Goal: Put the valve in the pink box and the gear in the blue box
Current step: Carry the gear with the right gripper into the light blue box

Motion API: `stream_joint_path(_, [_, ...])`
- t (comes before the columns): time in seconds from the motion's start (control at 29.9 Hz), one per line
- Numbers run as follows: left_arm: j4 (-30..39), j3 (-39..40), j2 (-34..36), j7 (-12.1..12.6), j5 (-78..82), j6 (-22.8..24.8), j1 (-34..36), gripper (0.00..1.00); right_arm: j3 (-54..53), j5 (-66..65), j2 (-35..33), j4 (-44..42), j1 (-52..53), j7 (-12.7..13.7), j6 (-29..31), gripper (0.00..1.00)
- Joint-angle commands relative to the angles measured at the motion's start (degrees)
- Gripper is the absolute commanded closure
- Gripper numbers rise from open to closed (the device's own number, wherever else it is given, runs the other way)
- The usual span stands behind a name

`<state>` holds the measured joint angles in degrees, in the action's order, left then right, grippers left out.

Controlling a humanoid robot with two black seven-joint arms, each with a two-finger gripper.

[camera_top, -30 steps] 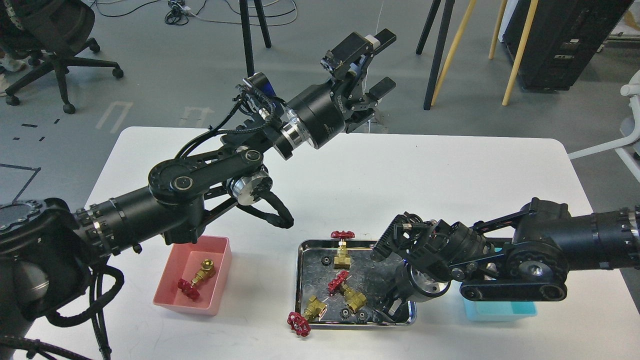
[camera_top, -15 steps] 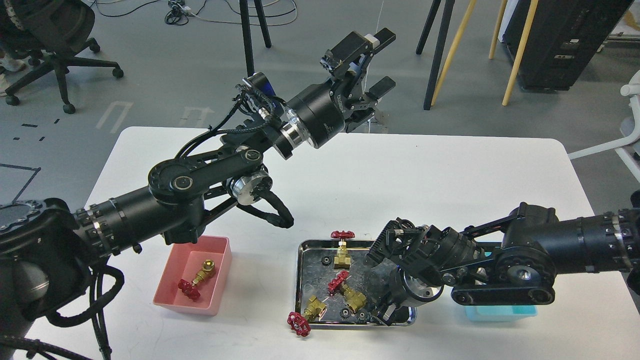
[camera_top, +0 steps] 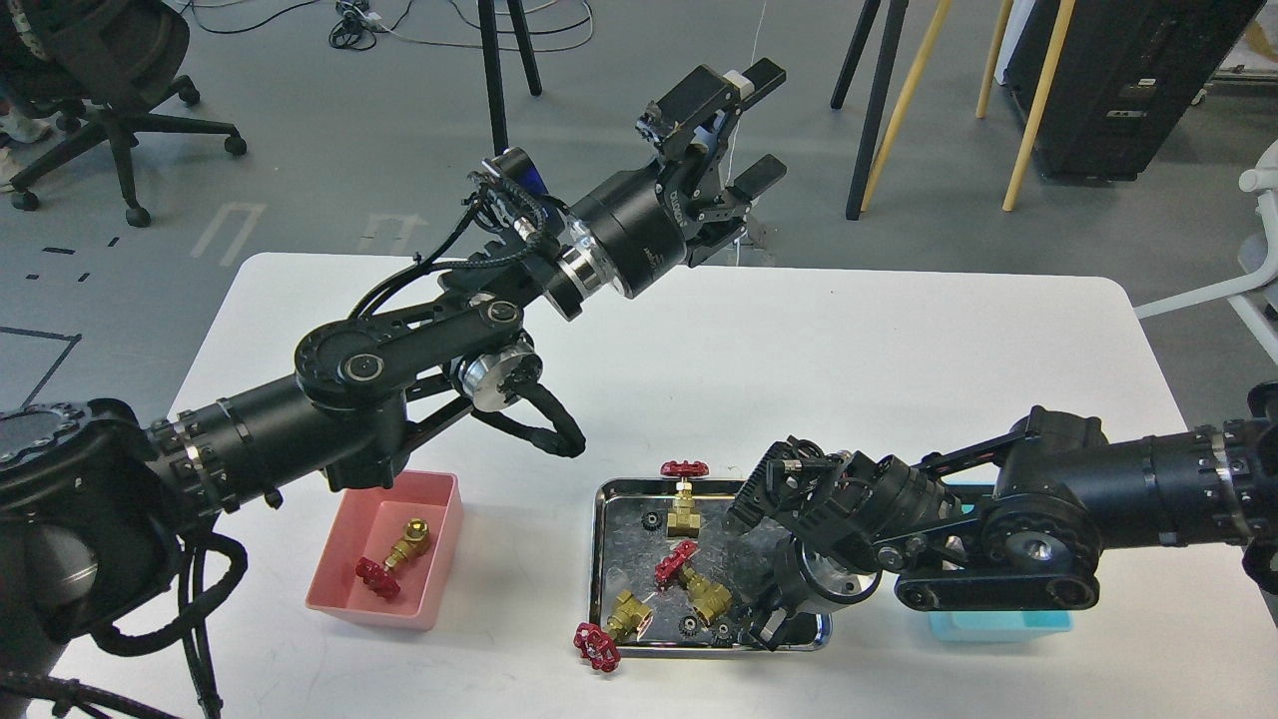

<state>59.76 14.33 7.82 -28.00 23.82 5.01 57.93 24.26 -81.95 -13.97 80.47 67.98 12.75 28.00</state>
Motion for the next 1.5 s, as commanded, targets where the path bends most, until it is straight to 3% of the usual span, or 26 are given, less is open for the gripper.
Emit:
stream_joint_path(0.0, [0.0,0.0,0.0,0.0,0.0,0.0,0.0,0.01,0.1,0.0,0.0,0.0,0.0,0.0,0.0,0.72])
stream_joint_path(0.27, [0.0,0.0,-0.1,0.0,0.0,0.0,0.0,0.01,0.5,0.0,-0.1,0.0,0.1,0.1,0.0,0.91])
stream_joint_path(0.43, [0.0,0.0,0.0,0.0,0.0,0.0,0.0,0.01,0.3,0.5,-1.4,0.6,2.1,0.1,0.0,0.93])
stream_joint_path(0.57, [0.0,0.0,0.0,0.0,0.0,0.1,0.0,0.01,-0.2,1.2,-6.9,2.9,5.6,0.1,0.0,0.93])
stream_joint_path(0.9, [0.0,-0.1,0.0,0.0,0.0,0.1,0.0,0.01,-3.1,1.4,-29.6,10.3,4.5,0.3,0.0,0.93])
stream_joint_path(1.04, [0.0,0.0,0.0,0.0,0.0,0.4,0.0,0.01,-3.3,1.1,-35.1,11.3,2.3,0.5,0.0,0.93])
stream_joint_path(1.47, [0.0,0.0,0.0,0.0,-0.1,0.4,0.0,0.01,-8.0,1.3,-38.0,13.2,1.6,0.6,0.0,0.93])
